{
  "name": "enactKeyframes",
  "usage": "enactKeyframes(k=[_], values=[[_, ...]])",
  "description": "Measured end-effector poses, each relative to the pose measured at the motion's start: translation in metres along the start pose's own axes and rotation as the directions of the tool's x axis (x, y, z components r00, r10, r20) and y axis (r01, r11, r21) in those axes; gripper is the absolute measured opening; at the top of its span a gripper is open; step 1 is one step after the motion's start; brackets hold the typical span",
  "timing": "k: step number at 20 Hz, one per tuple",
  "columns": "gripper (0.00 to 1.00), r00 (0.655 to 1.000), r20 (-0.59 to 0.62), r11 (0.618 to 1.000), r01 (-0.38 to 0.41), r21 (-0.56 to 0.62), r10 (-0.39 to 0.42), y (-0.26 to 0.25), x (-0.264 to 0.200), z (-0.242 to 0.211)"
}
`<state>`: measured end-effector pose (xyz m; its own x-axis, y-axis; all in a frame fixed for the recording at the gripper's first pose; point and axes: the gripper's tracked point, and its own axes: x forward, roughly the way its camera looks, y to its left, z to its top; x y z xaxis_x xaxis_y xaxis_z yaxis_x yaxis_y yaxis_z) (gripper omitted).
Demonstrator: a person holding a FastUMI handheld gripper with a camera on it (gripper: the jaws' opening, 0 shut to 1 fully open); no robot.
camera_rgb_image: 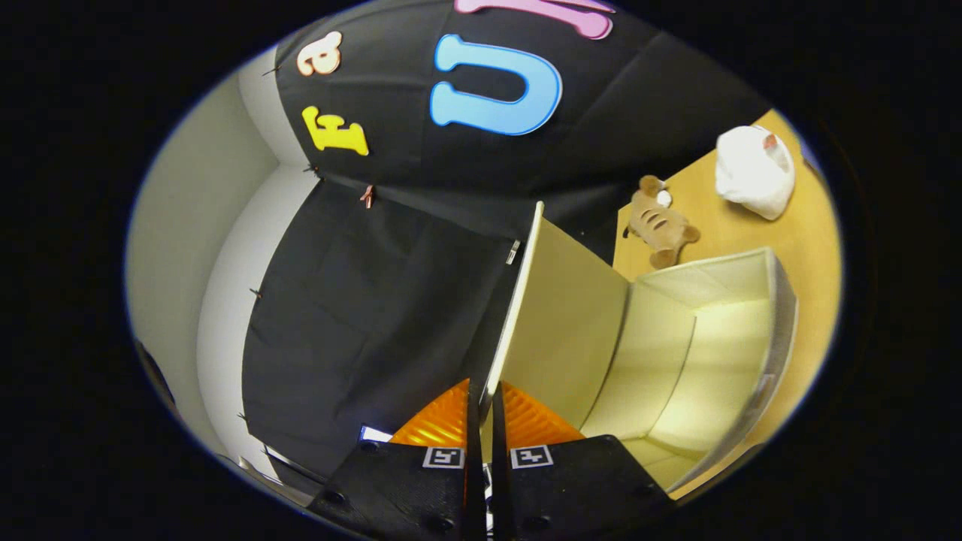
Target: Open the storage box then place both shoes into the box .Put the left shoe in first, then the right shoe, with the right side of both shoes facing outward in a uniform manner.
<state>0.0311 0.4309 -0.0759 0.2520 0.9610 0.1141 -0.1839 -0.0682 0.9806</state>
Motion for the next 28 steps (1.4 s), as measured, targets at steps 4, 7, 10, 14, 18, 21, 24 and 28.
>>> enactKeyframes(k=[4, 7, 10, 14, 18, 21, 24, 28], values=[[0.08, 1.0, -0.014, 0.999, 0.024, -0.033, -0.024, 0.012, 0.059, -0.013], [0.08, 0.999, -0.019, 0.998, 0.039, -0.04, -0.04, 0.013, 0.099, -0.026], [0.09, 0.997, -0.041, 0.996, 0.069, -0.065, -0.072, 0.009, 0.132, -0.047], [0.47, 0.992, -0.072, 0.984, 0.093, -0.151, -0.105, 0.0, 0.152, -0.067], [0.75, 0.986, -0.057, 0.964, 0.137, -0.226, -0.154, -0.011, 0.149, -0.07], [0.75, 0.985, -0.021, 0.949, 0.16, -0.27, -0.172, -0.009, 0.135, -0.06], [0.76, 0.98, 0.04, 0.911, 0.197, -0.362, -0.196, -0.008, 0.105, -0.043], [0.76, 0.964, 0.103, 0.822, 0.265, -0.505, -0.247, -0.009, 0.045, -0.023]])
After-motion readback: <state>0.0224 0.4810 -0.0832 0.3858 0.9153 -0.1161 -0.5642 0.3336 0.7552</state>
